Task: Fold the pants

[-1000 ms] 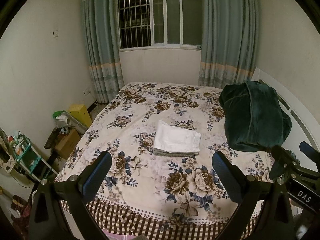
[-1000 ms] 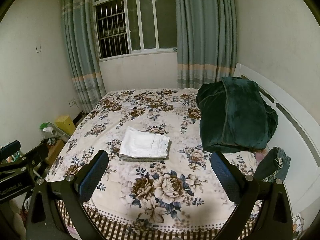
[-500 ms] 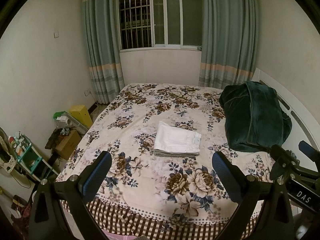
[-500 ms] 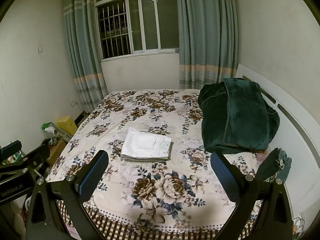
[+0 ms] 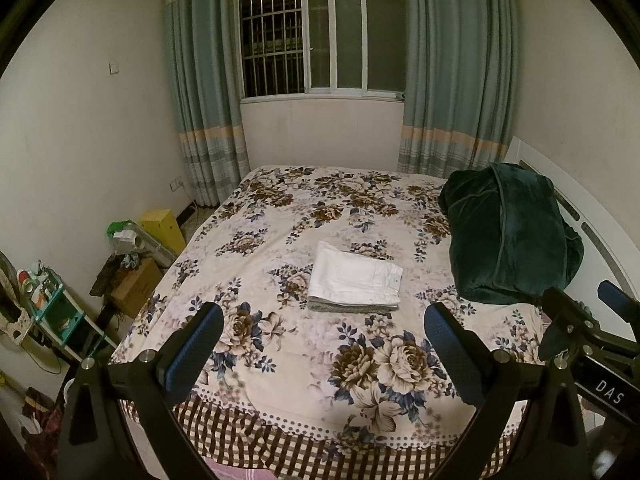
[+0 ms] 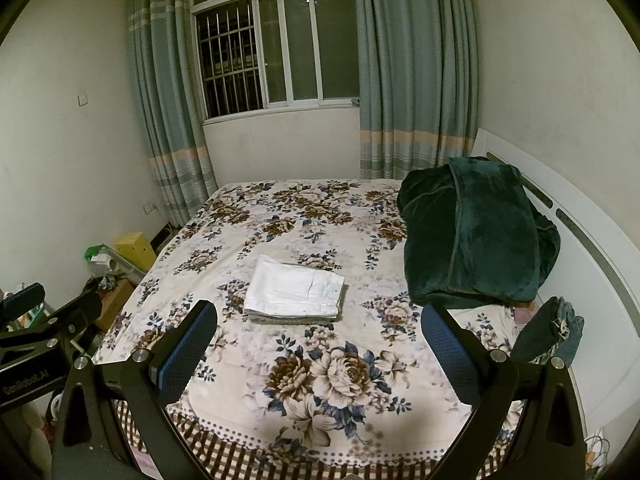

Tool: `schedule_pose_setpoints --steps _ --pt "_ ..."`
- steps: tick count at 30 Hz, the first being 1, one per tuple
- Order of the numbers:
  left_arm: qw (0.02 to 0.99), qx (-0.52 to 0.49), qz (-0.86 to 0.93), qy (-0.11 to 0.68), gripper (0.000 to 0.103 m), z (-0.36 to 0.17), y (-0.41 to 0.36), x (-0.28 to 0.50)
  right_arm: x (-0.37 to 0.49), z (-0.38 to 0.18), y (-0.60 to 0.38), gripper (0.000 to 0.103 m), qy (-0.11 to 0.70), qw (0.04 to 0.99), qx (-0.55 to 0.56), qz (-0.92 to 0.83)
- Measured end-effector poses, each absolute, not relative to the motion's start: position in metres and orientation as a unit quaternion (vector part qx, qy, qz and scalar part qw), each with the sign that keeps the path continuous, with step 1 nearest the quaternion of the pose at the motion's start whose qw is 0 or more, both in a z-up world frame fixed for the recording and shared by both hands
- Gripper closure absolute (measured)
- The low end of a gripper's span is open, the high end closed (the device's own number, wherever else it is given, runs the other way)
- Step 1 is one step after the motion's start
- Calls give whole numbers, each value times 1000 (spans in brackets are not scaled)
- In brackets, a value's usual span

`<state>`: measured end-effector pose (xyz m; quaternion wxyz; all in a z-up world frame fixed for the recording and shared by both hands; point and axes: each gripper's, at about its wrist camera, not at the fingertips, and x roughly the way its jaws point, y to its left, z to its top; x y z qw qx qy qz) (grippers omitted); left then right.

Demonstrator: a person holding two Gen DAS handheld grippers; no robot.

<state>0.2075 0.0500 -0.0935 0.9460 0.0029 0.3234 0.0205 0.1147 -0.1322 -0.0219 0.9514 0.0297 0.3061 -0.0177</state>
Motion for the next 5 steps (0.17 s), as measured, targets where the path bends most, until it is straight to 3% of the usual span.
schedule_pose_setpoints --steps 5 --pt "947 -4 25 320 0 -89 49 204 114 -23 -131 0 306 952 30 -19"
